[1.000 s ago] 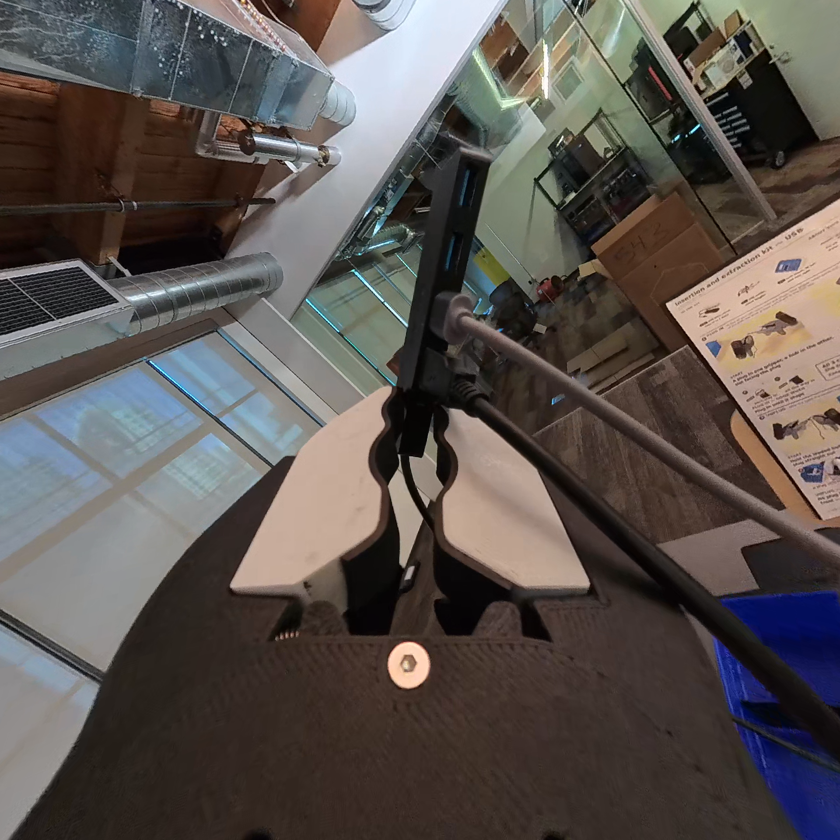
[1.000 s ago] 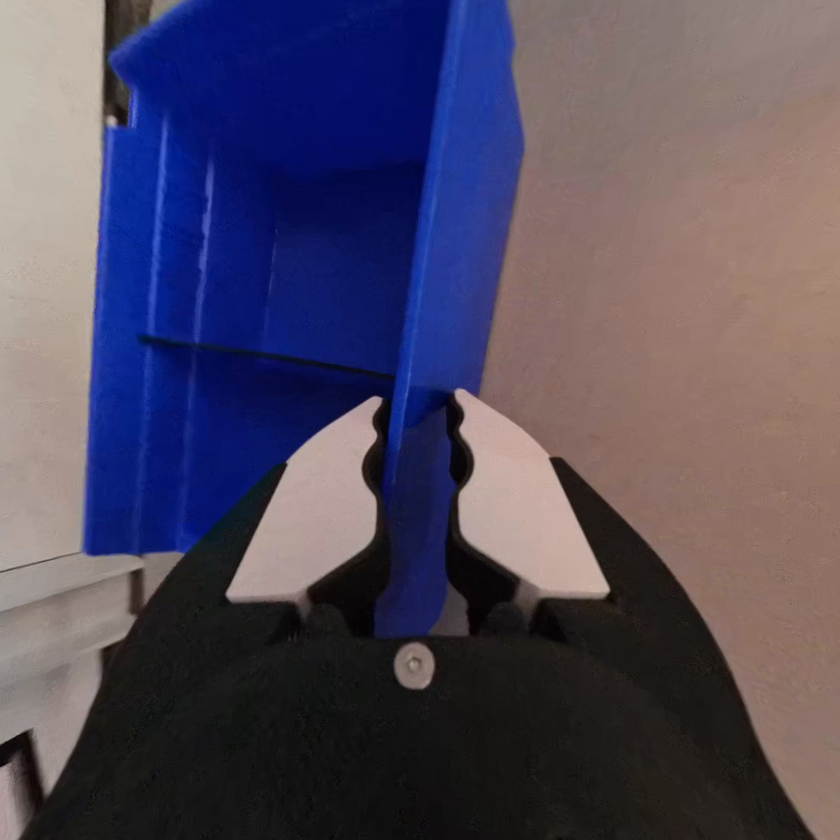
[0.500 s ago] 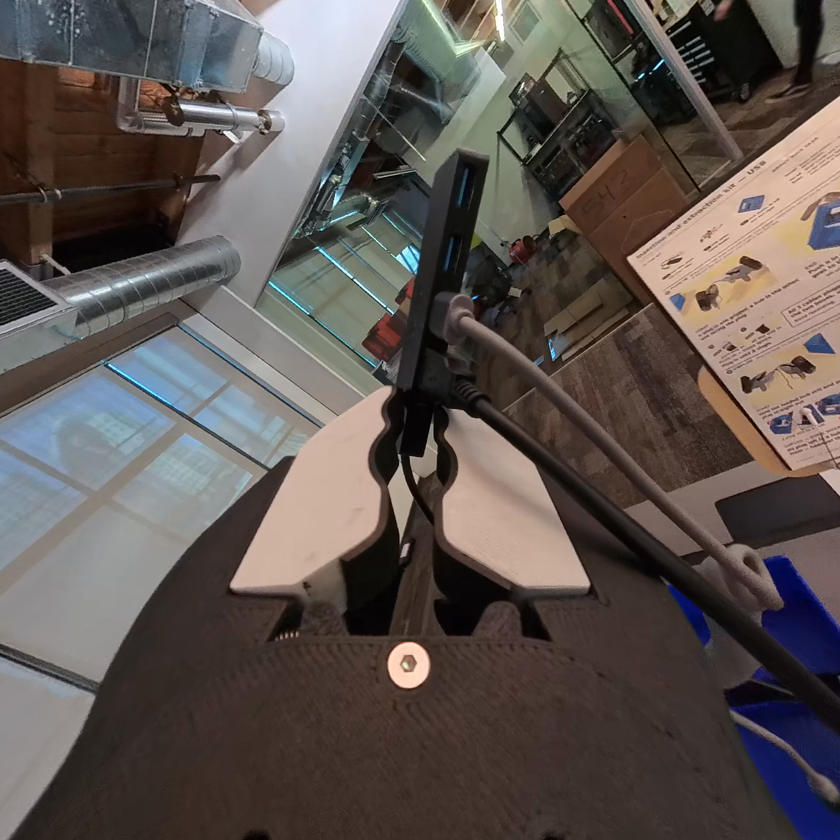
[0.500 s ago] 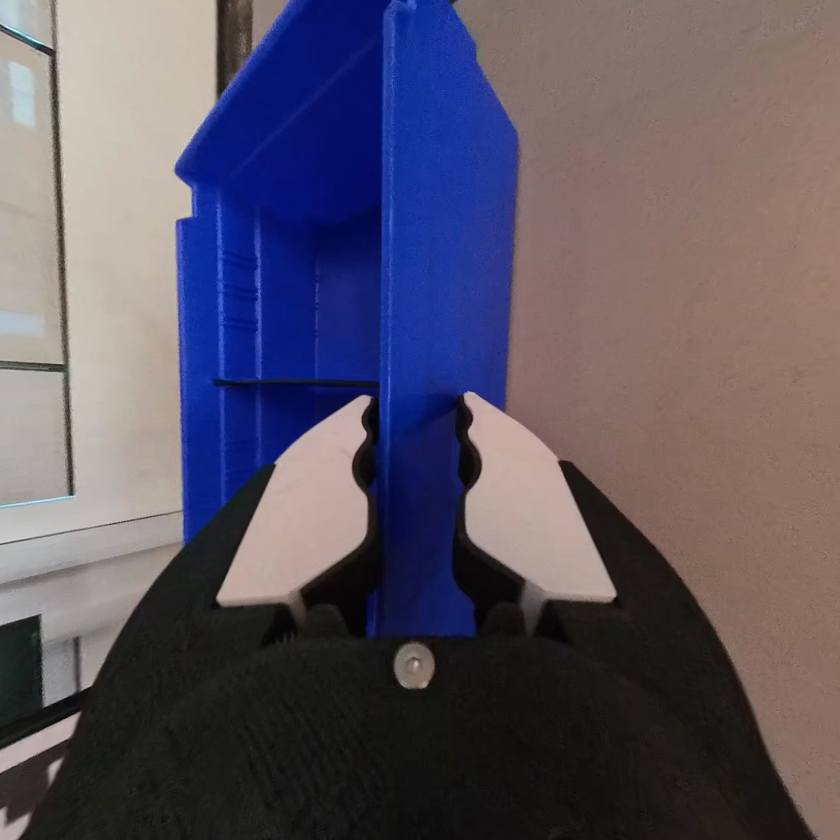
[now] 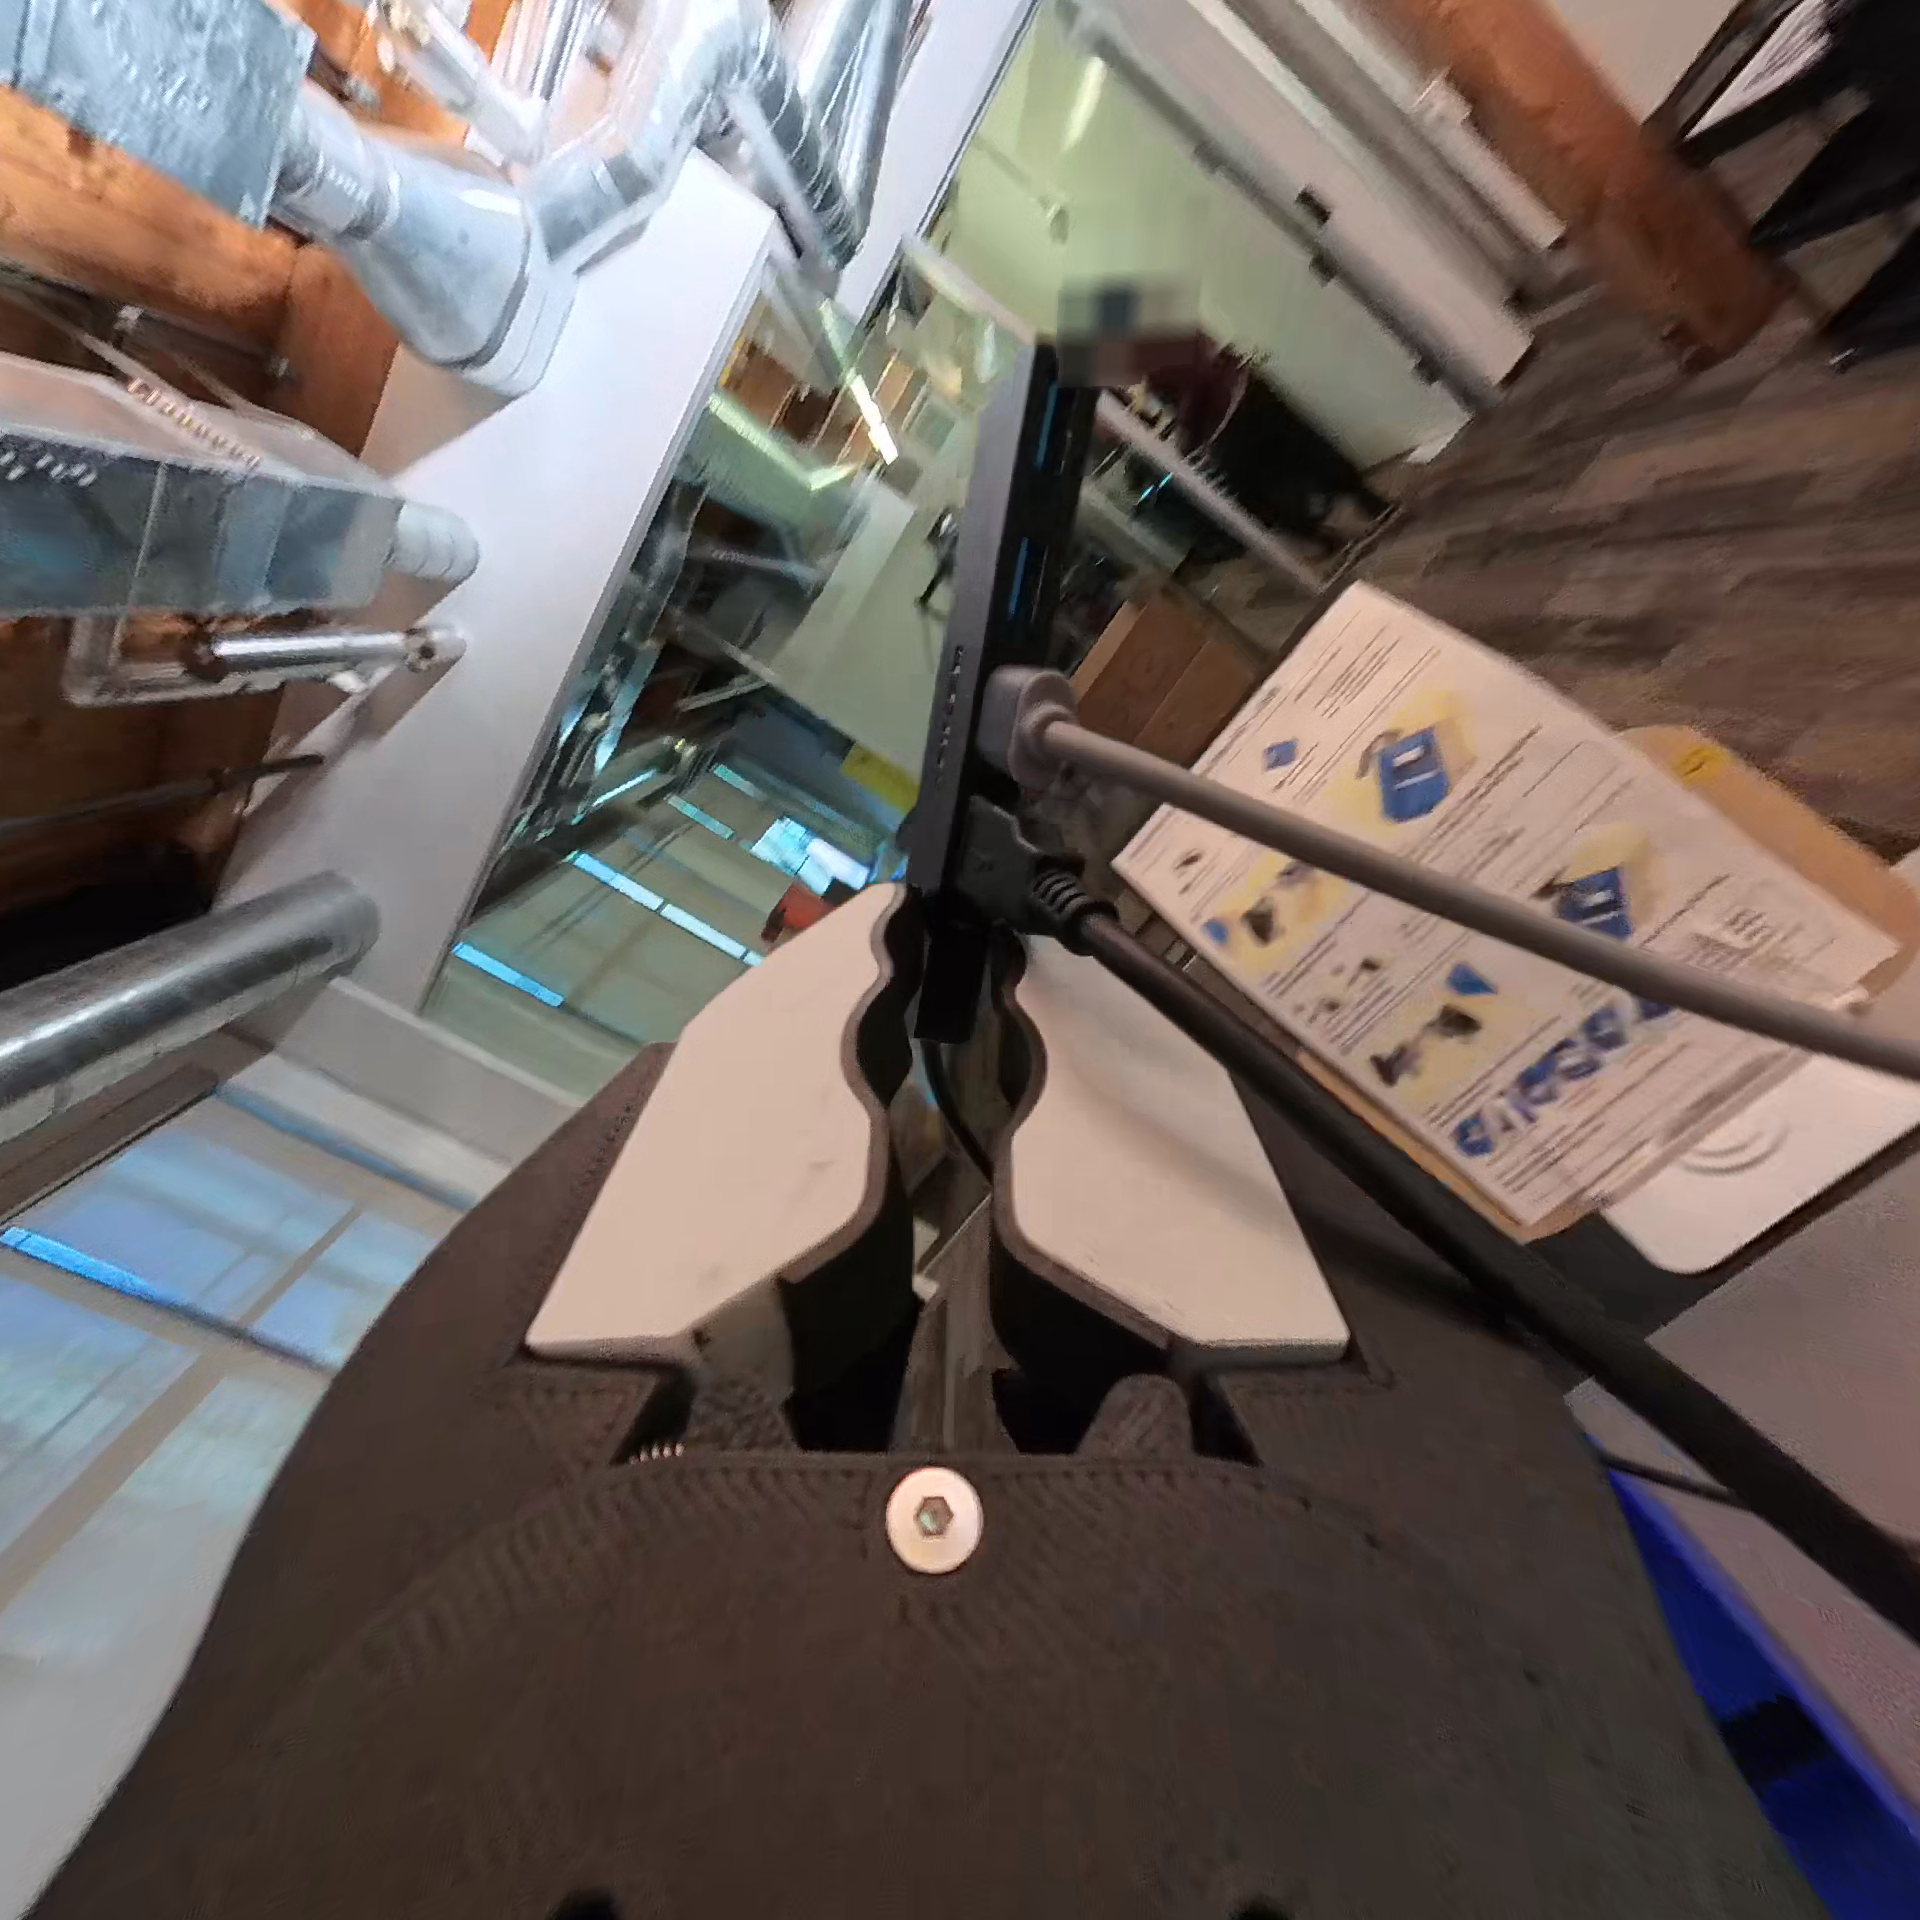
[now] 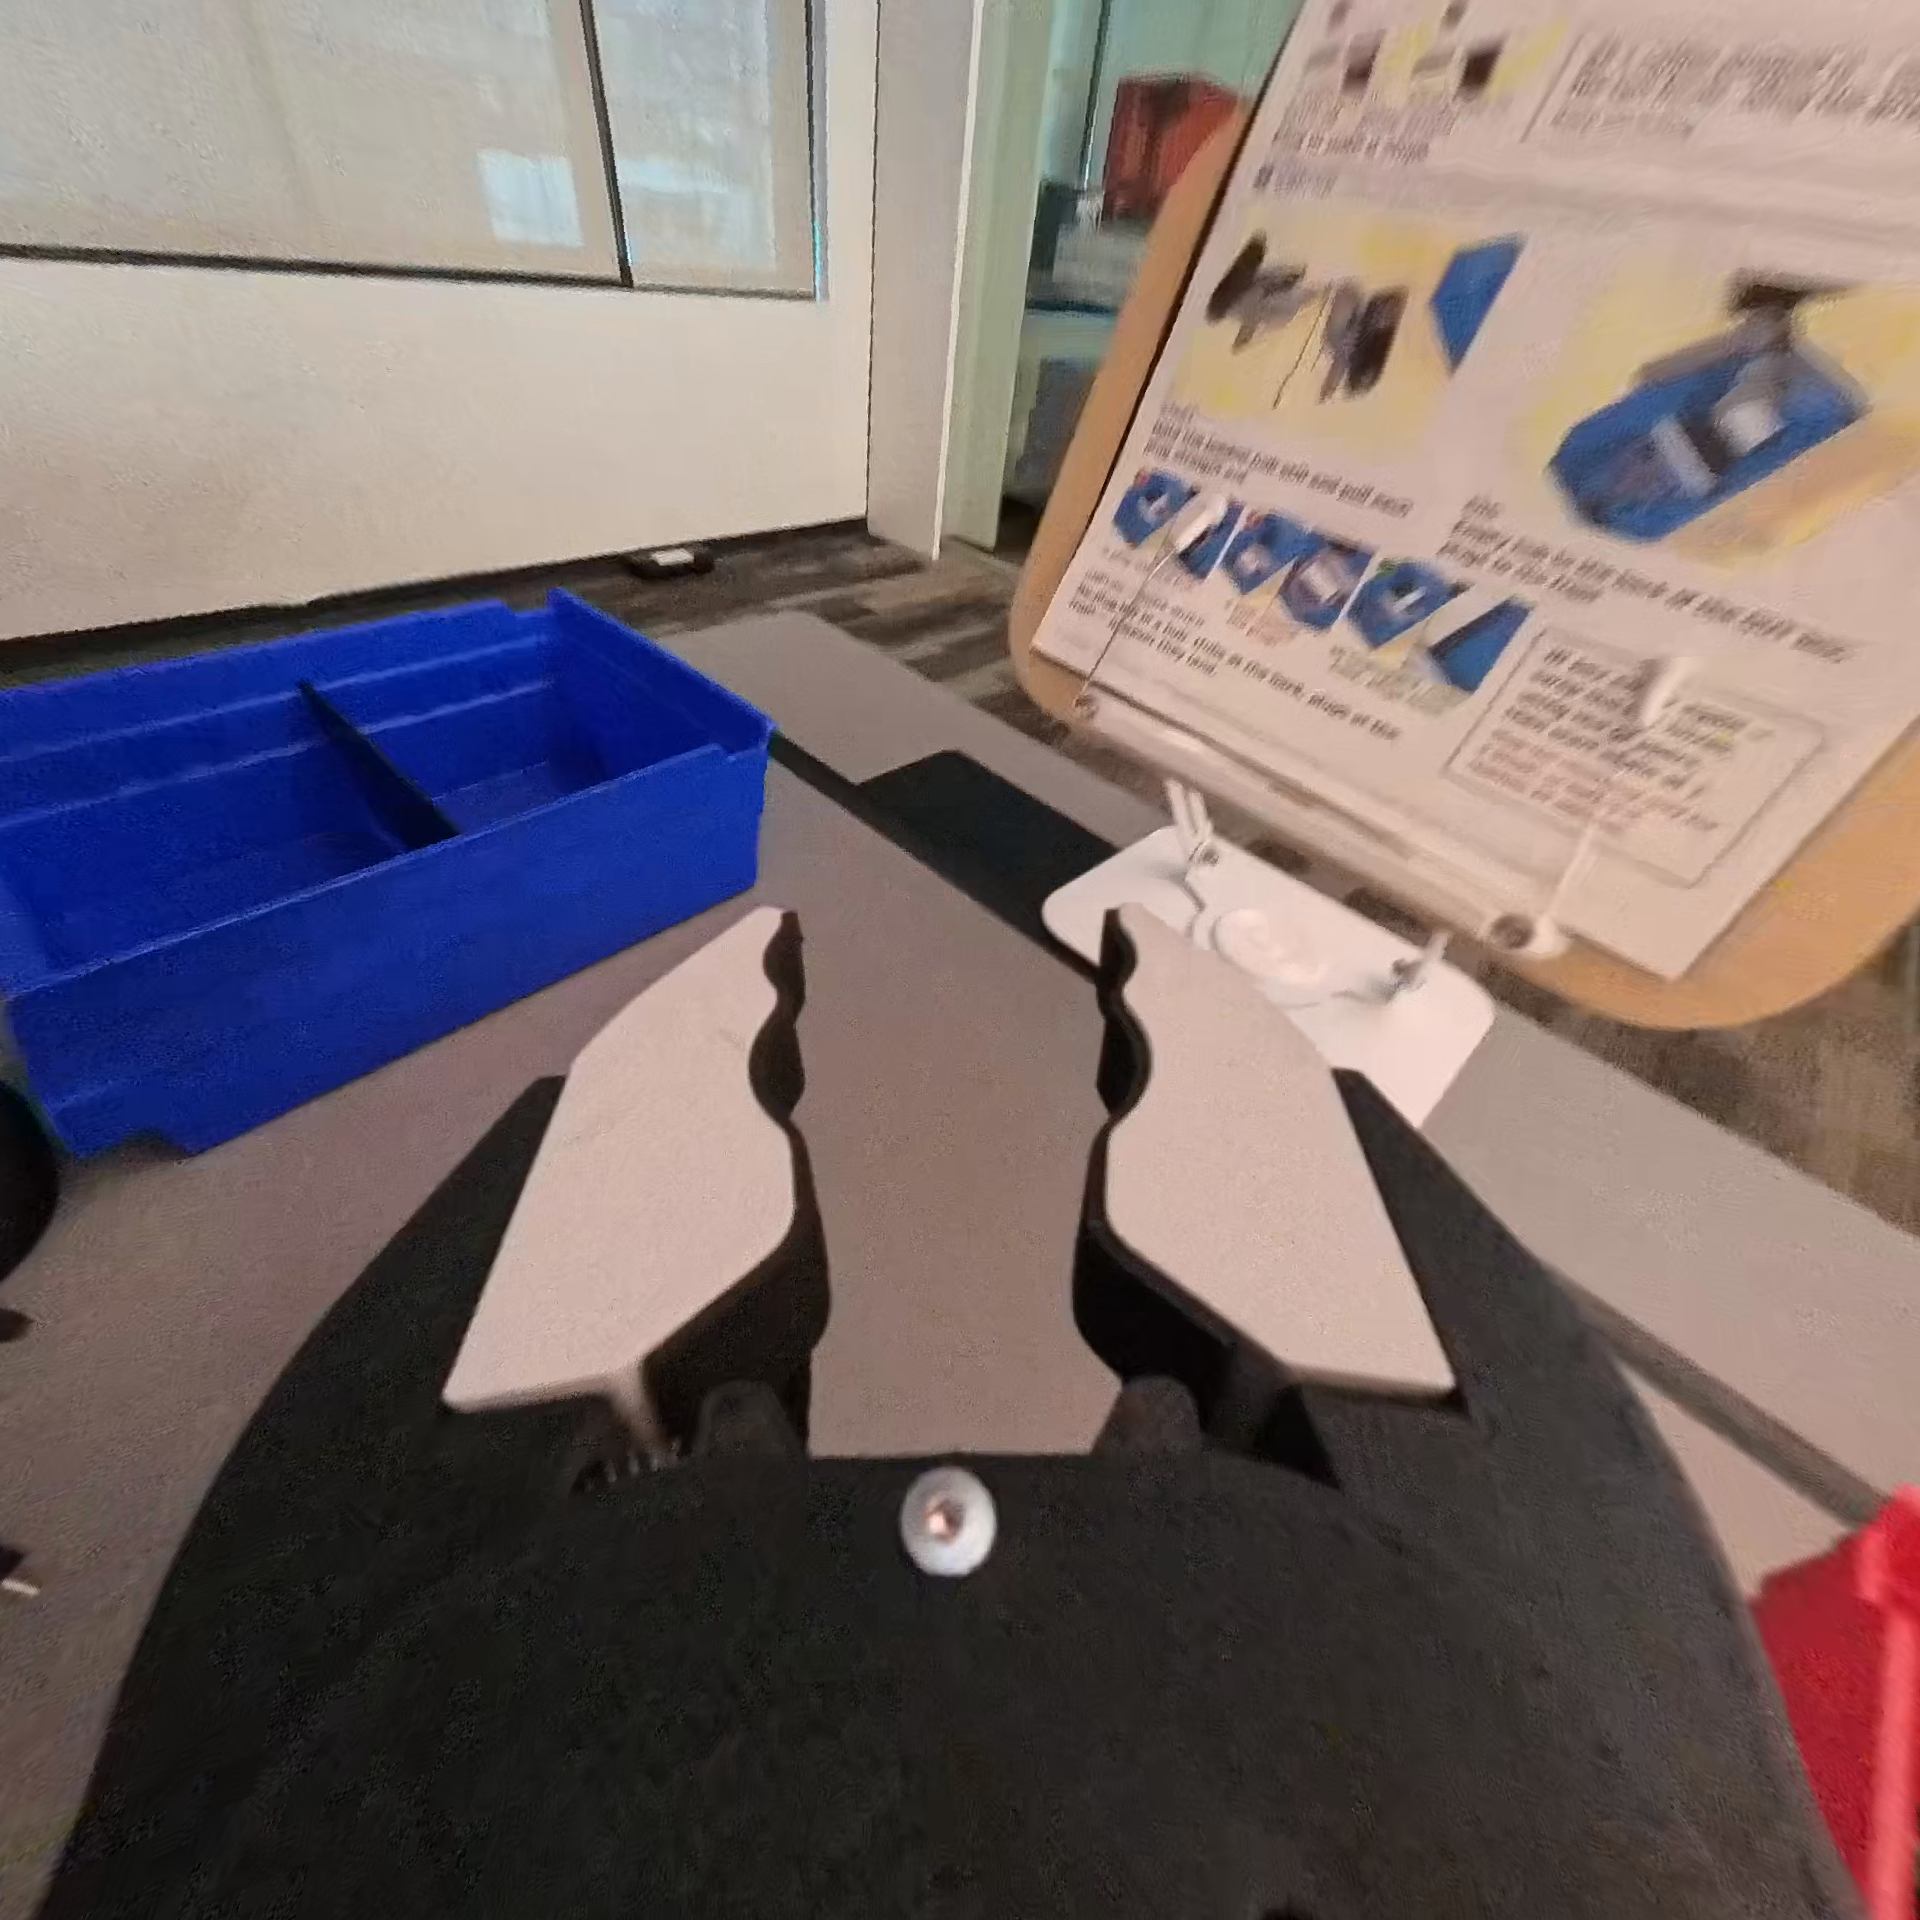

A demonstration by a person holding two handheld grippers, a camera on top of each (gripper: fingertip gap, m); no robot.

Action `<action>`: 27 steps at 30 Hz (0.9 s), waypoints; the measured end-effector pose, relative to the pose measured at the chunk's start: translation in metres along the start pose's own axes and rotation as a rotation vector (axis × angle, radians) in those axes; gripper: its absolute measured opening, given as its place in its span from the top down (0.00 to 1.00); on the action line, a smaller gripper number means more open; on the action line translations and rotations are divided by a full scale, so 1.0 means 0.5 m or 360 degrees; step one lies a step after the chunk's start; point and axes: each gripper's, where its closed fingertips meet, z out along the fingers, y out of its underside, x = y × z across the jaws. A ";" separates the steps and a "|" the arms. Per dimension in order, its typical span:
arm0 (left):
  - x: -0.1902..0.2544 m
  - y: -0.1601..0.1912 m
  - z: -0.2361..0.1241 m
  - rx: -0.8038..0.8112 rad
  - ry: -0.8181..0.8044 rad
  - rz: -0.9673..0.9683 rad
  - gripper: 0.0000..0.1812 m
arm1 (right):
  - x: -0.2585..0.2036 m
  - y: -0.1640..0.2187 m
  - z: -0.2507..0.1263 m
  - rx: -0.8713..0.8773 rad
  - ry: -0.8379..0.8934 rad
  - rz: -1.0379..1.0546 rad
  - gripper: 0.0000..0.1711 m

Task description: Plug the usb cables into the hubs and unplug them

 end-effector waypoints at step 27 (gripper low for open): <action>0.874 0.381 0.078 0.0335 0.0381 0.0446 0.94 | 0.009 -0.070 -0.124 0.0227 0.0368 -0.1835 0.68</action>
